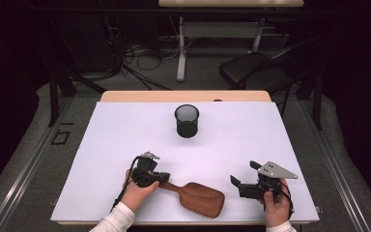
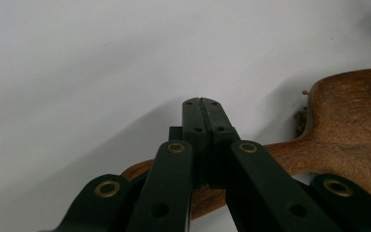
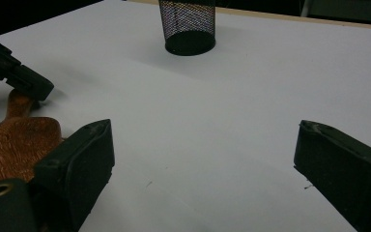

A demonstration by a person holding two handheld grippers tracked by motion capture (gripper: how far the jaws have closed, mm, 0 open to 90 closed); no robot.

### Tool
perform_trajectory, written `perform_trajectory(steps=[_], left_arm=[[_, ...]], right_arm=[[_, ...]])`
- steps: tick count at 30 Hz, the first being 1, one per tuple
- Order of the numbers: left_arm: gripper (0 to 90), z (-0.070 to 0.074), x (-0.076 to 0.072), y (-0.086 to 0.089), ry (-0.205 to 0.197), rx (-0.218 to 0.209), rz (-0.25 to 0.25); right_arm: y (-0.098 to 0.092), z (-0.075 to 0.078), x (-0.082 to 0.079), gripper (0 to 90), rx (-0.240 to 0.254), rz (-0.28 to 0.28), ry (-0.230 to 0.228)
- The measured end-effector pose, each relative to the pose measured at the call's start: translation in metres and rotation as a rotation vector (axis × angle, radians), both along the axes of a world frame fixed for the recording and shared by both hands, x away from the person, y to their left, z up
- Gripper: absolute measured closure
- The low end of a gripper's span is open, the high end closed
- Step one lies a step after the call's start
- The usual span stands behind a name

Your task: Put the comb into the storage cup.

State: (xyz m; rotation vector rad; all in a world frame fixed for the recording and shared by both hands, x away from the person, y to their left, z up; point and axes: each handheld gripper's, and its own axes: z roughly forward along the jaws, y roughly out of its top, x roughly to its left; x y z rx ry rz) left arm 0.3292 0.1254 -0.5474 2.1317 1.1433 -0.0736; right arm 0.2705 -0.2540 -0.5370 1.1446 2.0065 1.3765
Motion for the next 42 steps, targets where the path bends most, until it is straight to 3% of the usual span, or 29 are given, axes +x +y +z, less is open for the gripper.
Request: perform_trajectory(steps=[13,22,28,42], left_arm=[[90.0,-0.001,-0.021,0.011,0.007,-0.028,-0.006],[90.0,-0.002,-0.032,0.017,0.001,-0.021,-0.013],[89.9,-0.002,-0.041,0.017,-0.016,0.010,-0.029],[89.6,-0.003,-0.058,0.019,-0.008,0.002,-0.040]], right_arm=[[-0.001,0.001,0.000,7.0,-0.002,0.001,-0.002],[0.000,0.001,-0.001,7.0,-0.001,0.000,-0.002],[0.000,0.000,0.000,7.0,0.001,0.001,-0.004],[0.000,0.001,-0.001,7.0,-0.003,0.006,0.000]])
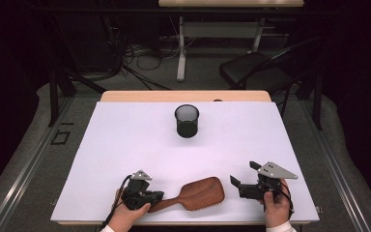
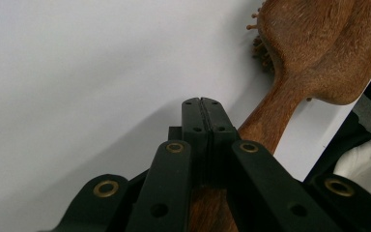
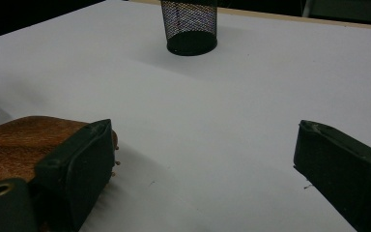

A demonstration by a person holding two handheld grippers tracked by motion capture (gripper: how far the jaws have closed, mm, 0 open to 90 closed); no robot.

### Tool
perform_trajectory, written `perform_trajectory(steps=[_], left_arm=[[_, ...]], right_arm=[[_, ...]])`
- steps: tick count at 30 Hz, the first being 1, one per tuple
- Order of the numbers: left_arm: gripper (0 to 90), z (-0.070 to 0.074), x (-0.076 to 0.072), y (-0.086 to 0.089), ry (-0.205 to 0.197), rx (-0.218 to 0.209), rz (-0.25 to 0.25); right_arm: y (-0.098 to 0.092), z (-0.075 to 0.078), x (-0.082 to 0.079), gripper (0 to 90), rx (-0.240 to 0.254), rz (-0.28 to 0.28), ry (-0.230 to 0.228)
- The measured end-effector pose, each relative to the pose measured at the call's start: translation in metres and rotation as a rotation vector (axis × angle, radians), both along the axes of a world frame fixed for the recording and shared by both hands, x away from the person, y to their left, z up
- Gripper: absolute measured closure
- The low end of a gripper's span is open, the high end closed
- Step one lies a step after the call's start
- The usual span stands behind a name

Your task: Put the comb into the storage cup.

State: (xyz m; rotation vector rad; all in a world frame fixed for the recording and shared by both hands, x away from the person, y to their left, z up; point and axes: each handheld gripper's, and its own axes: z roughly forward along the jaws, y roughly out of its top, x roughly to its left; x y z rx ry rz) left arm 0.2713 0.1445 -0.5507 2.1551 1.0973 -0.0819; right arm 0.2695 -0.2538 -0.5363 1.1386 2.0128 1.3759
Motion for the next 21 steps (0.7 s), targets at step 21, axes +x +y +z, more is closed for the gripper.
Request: perform_trajectory(steps=[21], left_arm=[[84.3,0.0037,0.0050,0.0079,-0.027,-0.018,0.025]], right_arm=[[-0.0003,0.0003,0.0002,7.1,-0.001,0.002,0.001]])
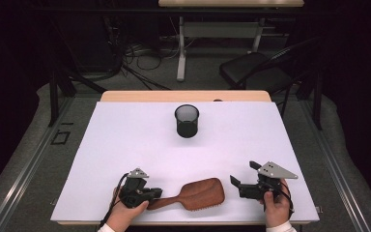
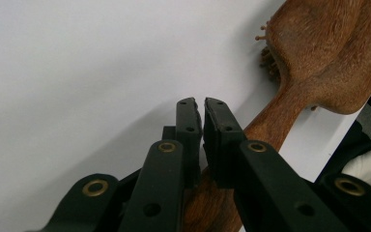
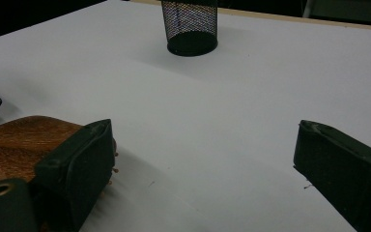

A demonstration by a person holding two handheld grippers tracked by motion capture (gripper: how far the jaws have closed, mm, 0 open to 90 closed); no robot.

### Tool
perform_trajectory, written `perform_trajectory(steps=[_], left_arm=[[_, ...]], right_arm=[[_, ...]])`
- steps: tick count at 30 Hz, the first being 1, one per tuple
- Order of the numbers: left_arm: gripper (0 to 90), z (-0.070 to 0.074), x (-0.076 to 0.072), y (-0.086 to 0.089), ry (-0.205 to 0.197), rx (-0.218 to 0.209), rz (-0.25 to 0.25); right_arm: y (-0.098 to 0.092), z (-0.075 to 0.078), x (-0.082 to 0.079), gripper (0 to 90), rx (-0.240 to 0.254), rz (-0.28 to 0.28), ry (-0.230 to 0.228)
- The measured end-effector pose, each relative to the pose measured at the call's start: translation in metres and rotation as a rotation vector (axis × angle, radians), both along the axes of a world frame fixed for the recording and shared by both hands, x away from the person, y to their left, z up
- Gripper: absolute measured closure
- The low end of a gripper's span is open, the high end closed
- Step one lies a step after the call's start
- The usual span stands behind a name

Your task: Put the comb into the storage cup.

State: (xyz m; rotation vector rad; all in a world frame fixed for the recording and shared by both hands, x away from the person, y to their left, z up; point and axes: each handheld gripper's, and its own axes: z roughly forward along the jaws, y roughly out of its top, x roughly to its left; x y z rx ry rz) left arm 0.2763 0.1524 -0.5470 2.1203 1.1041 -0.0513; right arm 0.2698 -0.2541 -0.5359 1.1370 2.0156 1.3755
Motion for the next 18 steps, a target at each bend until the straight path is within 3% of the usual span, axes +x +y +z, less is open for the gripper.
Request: perform_trajectory(steps=[9,18], left_arm=[[72.5,0.003,0.002,0.007,-0.029,-0.024,0.026],[52.8,0.005,0.005,0.015,-0.050,-0.051,0.072]], right_arm=[[0.000,0.000,0.000,7.1,0.000,0.001,-0.002],[-0.001,0.000,0.000,7.6,-0.001,0.001,-0.004]])
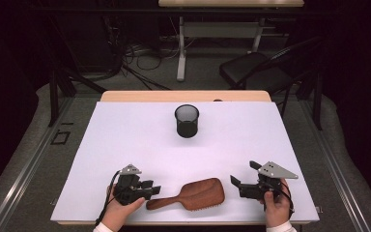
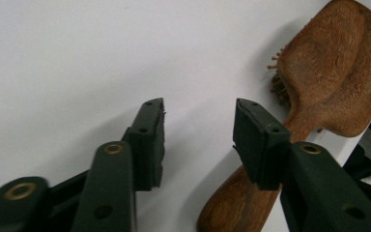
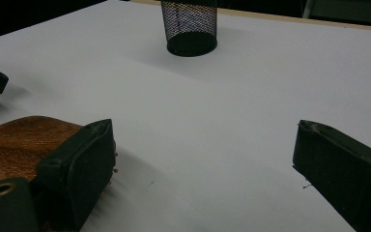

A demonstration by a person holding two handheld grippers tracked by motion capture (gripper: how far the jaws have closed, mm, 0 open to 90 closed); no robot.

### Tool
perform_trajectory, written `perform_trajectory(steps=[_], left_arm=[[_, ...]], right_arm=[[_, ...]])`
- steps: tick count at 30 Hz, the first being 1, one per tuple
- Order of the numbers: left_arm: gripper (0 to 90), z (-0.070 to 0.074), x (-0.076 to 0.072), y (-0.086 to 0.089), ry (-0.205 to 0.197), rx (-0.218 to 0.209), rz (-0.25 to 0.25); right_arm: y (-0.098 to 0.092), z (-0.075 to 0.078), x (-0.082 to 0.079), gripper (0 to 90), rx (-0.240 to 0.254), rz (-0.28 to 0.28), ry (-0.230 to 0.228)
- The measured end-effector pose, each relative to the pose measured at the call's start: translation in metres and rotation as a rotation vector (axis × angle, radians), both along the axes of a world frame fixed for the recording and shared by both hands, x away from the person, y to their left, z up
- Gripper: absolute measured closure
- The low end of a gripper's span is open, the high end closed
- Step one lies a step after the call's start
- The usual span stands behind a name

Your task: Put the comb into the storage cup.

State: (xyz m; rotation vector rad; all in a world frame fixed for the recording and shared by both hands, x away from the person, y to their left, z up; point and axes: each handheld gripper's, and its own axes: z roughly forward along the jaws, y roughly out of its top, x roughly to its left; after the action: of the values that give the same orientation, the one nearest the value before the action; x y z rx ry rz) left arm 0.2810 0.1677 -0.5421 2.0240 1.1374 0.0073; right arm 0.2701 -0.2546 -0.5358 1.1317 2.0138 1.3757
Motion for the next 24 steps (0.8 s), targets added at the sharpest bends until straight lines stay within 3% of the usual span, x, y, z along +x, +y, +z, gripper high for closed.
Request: perform_trajectory(steps=[6,13,17,20,22,24], left_arm=[[41.5,0.000,0.003,0.006,0.013,-0.023,0.032],[40.5,-0.001,0.007,0.012,0.048,-0.091,0.039],[39.6,-0.002,0.009,0.016,0.041,-0.122,0.038],[39.6,-0.001,0.010,0.017,0.029,-0.126,0.043],[36.4,-0.001,0.010,0.018,-0.006,-0.098,0.040],[35.4,0.000,0.010,0.017,-0.006,-0.096,0.033]], right_arm=[[0.000,0.000,0.000,7.7,-0.001,-0.002,0.002],[0.000,0.000,0.000,7.8,0.001,-0.004,0.000],[0.000,0.000,0.000,7.7,-0.001,-0.006,0.001],[0.000,0.000,0.000,7.7,0.001,-0.005,0.002],[0.000,0.000,0.000,7.7,0.001,-0.004,0.001],[0.000,0.000,0.000,7.7,0.001,-0.004,0.002]])
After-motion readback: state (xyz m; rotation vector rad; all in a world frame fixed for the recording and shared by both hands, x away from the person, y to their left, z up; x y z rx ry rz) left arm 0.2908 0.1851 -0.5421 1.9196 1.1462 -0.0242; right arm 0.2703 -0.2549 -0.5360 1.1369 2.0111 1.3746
